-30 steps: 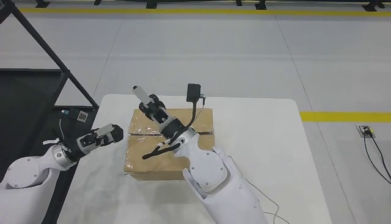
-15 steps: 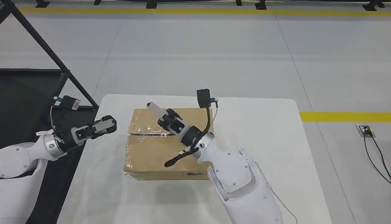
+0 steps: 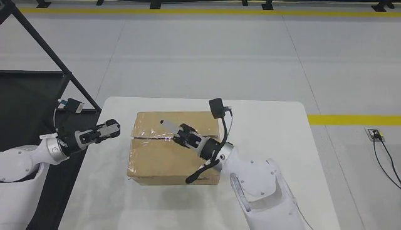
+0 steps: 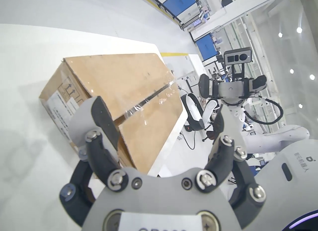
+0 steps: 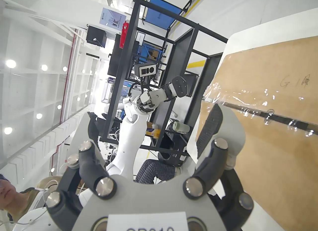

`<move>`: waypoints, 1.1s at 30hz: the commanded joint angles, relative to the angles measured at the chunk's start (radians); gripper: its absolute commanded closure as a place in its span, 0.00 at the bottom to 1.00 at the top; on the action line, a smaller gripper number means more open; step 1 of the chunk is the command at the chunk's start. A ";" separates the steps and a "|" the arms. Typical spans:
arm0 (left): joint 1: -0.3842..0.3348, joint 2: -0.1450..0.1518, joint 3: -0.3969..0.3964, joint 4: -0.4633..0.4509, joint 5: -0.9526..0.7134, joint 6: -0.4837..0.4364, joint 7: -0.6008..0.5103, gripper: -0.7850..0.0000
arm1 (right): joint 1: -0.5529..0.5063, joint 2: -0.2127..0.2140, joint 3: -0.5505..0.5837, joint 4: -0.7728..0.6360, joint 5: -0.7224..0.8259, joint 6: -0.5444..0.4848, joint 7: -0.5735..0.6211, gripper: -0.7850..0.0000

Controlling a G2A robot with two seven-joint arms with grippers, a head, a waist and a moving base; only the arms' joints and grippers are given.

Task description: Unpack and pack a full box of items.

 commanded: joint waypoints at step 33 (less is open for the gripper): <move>0.198 0.034 -0.114 -0.343 1.121 -0.169 0.594 0.00 | -0.029 0.019 0.077 0.073 0.105 0.059 -0.118 0.00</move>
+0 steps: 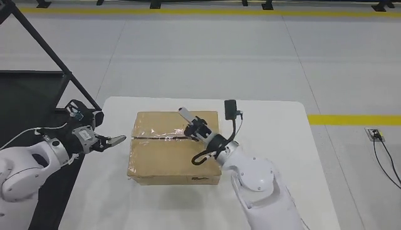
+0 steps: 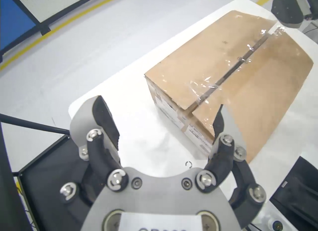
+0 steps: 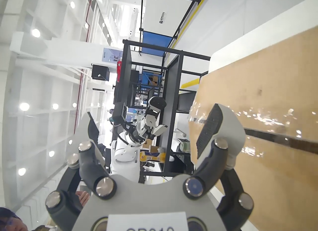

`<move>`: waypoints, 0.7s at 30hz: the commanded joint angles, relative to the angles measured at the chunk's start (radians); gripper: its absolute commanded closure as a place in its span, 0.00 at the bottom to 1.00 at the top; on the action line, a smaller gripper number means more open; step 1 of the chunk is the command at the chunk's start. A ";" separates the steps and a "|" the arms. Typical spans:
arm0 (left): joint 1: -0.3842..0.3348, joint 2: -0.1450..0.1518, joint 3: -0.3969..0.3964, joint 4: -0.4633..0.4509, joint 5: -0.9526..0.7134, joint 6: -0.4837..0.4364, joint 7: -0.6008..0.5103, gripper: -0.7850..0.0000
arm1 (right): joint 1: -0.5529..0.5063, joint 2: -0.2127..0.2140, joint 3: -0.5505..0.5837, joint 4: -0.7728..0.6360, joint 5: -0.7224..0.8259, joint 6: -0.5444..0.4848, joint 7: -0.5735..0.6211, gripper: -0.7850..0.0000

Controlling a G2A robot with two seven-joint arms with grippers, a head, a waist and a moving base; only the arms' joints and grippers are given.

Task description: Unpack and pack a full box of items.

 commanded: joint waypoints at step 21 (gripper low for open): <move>0.000 0.006 -0.012 -0.020 0.034 0.043 0.046 0.00 | -0.039 0.040 0.091 0.032 -0.014 0.046 -0.030 0.00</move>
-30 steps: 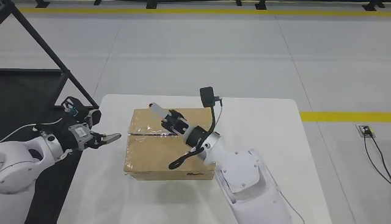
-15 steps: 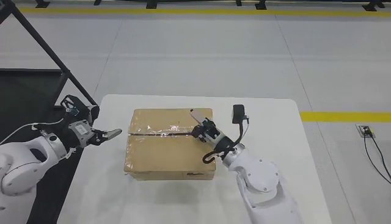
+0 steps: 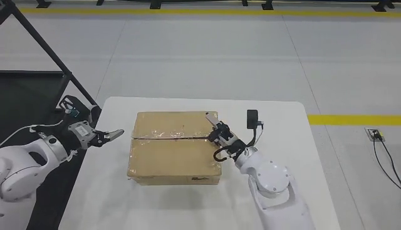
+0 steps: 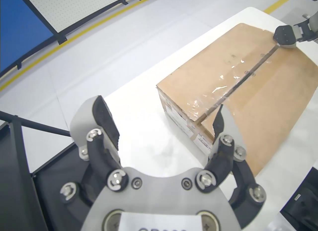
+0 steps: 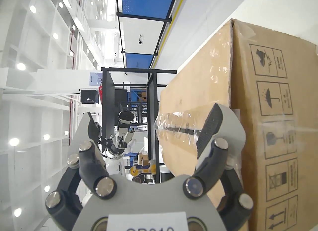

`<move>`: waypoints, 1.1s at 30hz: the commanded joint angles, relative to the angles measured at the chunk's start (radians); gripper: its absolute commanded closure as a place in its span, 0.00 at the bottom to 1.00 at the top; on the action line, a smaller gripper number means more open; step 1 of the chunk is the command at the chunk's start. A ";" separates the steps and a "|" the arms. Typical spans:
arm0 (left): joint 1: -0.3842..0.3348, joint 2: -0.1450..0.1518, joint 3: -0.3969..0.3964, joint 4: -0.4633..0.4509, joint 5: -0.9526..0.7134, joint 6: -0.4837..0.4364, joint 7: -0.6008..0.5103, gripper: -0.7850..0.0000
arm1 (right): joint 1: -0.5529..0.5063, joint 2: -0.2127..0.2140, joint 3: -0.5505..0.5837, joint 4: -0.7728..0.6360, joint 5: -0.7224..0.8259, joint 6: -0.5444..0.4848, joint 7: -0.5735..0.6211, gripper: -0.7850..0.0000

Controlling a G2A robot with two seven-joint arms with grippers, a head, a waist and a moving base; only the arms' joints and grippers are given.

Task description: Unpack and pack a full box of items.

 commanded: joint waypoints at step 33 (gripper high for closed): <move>0.016 0.008 0.051 -0.033 0.106 -0.044 -0.013 0.00 | 0.235 -0.036 -0.230 0.332 0.176 -0.151 -0.025 0.00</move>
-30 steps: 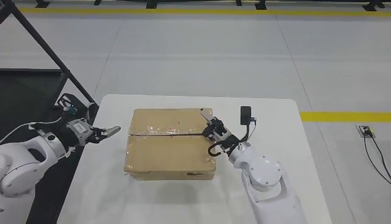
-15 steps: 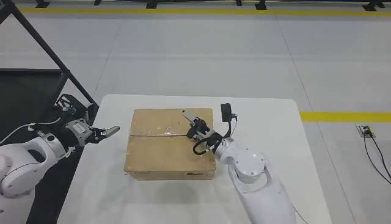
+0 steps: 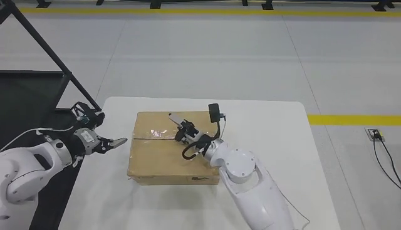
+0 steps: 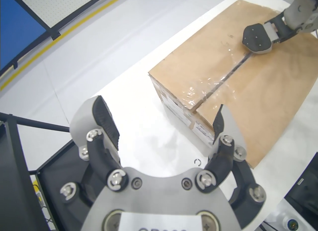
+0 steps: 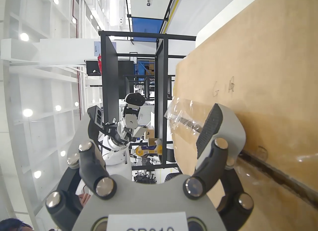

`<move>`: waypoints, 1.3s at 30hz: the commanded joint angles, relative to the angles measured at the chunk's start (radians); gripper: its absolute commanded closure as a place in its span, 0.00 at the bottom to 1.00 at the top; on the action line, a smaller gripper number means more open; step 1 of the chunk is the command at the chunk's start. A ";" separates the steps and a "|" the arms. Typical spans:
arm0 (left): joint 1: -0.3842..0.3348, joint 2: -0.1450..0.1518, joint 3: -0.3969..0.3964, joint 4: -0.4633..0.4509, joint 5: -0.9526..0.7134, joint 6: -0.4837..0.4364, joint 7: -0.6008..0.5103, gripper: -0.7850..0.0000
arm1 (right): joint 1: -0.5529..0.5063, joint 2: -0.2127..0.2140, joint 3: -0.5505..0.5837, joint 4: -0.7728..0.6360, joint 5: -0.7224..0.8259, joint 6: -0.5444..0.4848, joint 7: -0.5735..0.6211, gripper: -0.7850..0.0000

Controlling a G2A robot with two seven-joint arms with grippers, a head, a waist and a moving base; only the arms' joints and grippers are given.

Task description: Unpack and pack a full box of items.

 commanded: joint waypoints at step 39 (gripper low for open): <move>-0.036 -0.041 0.180 -0.037 0.287 0.271 0.051 0.00 | 0.081 -0.017 -0.041 0.156 0.085 -0.078 0.013 0.00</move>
